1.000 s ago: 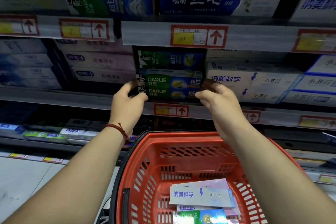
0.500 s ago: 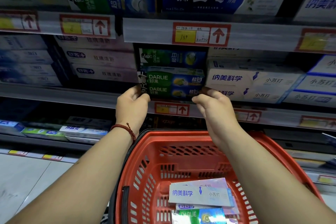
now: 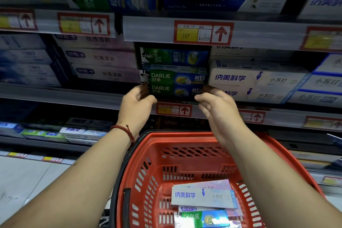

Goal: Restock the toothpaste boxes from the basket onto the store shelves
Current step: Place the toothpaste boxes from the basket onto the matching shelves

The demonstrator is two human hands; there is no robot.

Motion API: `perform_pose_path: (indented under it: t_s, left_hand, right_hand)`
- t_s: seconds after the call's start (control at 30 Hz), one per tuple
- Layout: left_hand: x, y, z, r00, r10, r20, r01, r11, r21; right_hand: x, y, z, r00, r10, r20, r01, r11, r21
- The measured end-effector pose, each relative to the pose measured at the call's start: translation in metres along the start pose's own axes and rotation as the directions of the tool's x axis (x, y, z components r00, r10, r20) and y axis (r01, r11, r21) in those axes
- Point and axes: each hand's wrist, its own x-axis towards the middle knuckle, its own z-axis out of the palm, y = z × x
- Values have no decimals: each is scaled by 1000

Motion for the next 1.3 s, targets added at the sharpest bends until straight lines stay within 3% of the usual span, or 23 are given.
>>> perform_pose_path:
  t_s: [0.2, 0.4, 0.5, 0.6, 0.73, 0.87, 0.97, 1.07, 1.13, 1.3]
  left_hand:
    - [-12, -7, 0, 978, 185, 95, -206, 917, 340]
    - [-36, -13, 10, 921, 253, 296, -362, 836, 412]
    - [-47, -26, 18, 897, 135, 421, -322, 852, 412]
    - [-56, -48, 29, 848, -82, 524, -239, 823, 515]
    - [-67, -83, 46, 807, -328, 491, -103, 741, 664]
    - [-82, -129, 60, 733, -499, 462, 11, 689, 725]
    - [-108, -175, 70, 671, -587, 453, -126, 511, 850]
    - [-133, -211, 79, 541, -709, 452, -258, 372, 892]
    - [-144, -227, 85, 470, -752, 462, -331, 335, 882]
    - [-156, -250, 90, 424, -779, 462, -371, 316, 873]
  right_hand:
    - [-13, 1, -5, 986, -146, 79, 164, 924, -344]
    - [-22, 16, -32, 962, -187, 197, 269, 752, -602]
    - [-21, 24, -47, 970, -140, 199, 240, 690, -683]
    - [-22, 40, -59, 980, -1, 200, 146, 687, -712]
    - [-23, 75, -75, 971, 203, 125, -39, 653, -756]
    - [-28, 117, -107, 897, 443, 10, -251, 528, -811]
    - [-40, 160, -134, 809, 582, -77, -345, 363, -866]
    - [-55, 198, -154, 710, 694, -116, -227, 70, -971]
    - [-64, 212, -160, 666, 733, -136, -148, -49, -988]
    - [-69, 225, -161, 662, 733, -155, -200, -27, -979]
